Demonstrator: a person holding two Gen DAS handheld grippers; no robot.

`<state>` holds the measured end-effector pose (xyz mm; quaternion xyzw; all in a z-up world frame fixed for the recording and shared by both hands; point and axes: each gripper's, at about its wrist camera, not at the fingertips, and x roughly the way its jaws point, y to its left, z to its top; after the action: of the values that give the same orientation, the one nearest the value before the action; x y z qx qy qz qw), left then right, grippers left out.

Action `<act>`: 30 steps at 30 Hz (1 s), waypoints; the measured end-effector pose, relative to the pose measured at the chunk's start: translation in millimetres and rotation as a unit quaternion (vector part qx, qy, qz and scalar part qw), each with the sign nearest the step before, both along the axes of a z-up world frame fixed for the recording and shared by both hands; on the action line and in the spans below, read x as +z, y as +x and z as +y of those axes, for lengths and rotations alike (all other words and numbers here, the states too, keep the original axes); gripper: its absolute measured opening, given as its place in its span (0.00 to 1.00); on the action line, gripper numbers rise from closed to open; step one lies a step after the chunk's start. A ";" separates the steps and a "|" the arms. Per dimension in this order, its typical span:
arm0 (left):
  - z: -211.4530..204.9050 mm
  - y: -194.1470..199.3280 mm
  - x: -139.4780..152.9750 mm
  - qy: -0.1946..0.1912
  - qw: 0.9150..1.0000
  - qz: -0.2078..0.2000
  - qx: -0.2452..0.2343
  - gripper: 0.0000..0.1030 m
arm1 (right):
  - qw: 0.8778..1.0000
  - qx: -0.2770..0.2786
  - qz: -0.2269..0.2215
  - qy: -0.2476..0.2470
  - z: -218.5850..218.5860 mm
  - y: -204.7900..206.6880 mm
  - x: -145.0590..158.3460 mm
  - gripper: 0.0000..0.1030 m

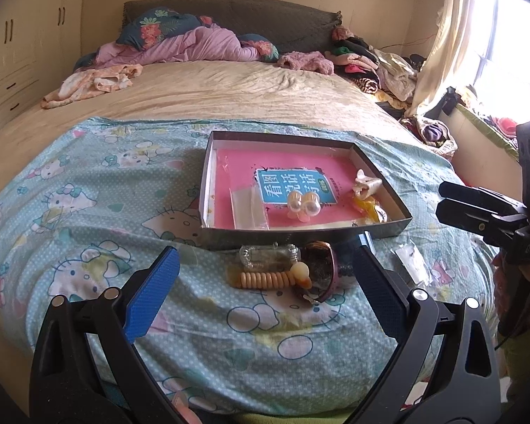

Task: Organize jewelry
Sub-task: 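Move left tool to the maroon-strap watch while right tool approaches the small blue box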

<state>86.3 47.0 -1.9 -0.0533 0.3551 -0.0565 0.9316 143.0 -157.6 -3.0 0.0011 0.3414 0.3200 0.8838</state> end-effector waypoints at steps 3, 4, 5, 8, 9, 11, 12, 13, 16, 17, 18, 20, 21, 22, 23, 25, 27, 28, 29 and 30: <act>-2.2 -4.0 -6.6 0.005 1.000 0.005 -0.009 0.89 | 1.000 0.002 0.005 -0.002 1.7 -0.7 -2.7 0.94; -3.1 -4.8 -9.2 0.006 1.000 0.008 -0.011 0.89 | 1.000 0.003 0.007 -0.003 2.2 -1.1 -4.1 0.94; -4.1 -5.2 -12.2 0.006 1.000 0.013 -0.014 0.89 | 1.000 0.004 0.008 -0.003 2.5 -1.6 -5.7 0.94; -8.3 -6.9 -19.9 0.008 0.999 0.021 -0.024 0.89 | 1.000 0.006 0.018 -0.007 3.7 -2.1 -12.9 0.94; -10.3 -7.3 -22.2 0.009 0.999 0.024 -0.027 0.89 | 1.000 0.007 0.023 -0.007 4.1 -2.3 -15.7 0.94; -13.8 -7.6 -26.2 0.008 0.999 0.029 -0.033 0.88 | 0.999 0.009 0.032 -0.007 5.3 -1.8 -21.9 0.94; -15.9 -7.5 -28.1 0.007 0.999 0.032 -0.036 0.88 | 0.999 0.009 0.037 -0.007 5.7 -1.4 -25.0 0.94; -18.1 -8.2 -29.9 0.008 0.999 0.033 -0.039 0.88 | 0.999 0.010 0.040 -0.008 6.2 -1.5 -27.5 0.94; -26.9 -7.2 -35.0 0.014 0.998 0.038 -0.051 0.85 | 0.999 0.011 0.049 -0.010 7.8 -0.4 -34.5 0.94; -29.7 -6.5 -37.6 0.014 0.998 0.041 -0.054 0.83 | 0.999 0.010 0.051 -0.010 8.2 0.0 -36.4 0.94; -32.2 -5.6 -40.2 0.014 0.997 0.045 -0.056 0.78 | 0.999 0.010 0.053 -0.009 8.3 0.5 -38.1 0.94; -37.9 -4.0 -45.9 0.014 0.996 0.053 -0.065 0.71 | 0.998 0.010 0.057 -0.009 8.4 1.5 -42.2 0.93; -41.2 -3.3 -49.0 0.015 0.996 0.056 -0.070 0.68 | 0.998 0.010 0.059 -0.010 8.2 2.3 -44.1 0.92; -44.3 -2.5 -52.1 0.017 0.995 0.060 -0.074 0.65 | 0.998 0.011 0.062 -0.009 8.0 3.4 -46.1 0.89; -47.1 -1.6 -54.7 0.019 0.995 0.063 -0.077 0.64 | 0.998 0.011 0.065 -0.009 7.8 4.6 -48.0 0.87; -50.8 0.6 -59.2 0.020 0.994 0.070 -0.082 0.58 | 0.998 0.011 0.068 -0.009 7.1 6.8 -51.6 0.86; -53.4 2.0 -62.7 0.021 0.994 0.072 -0.085 0.54 | 0.997 0.010 0.072 -0.008 6.3 9.1 -55.8 0.83; -54.4 3.1 -63.6 0.021 0.993 0.073 -0.085 0.53 | 0.997 0.009 0.076 -0.007 6.6 10.4 -58.3 0.82; -55.2 4.2 -65.0 0.022 0.993 0.075 -0.085 0.52 | 0.997 0.009 0.079 -0.007 6.6 11.5 -61.0 0.80; -55.9 5.1 -66.0 0.023 0.993 0.076 -0.086 0.49 | 0.997 0.010 0.083 -0.007 6.8 12.9 -63.9 0.79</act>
<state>91.3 -8.9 -67.9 -0.0050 0.4291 -0.1242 0.8947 155.9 -150.8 -66.9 0.0185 0.4152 0.3250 0.8495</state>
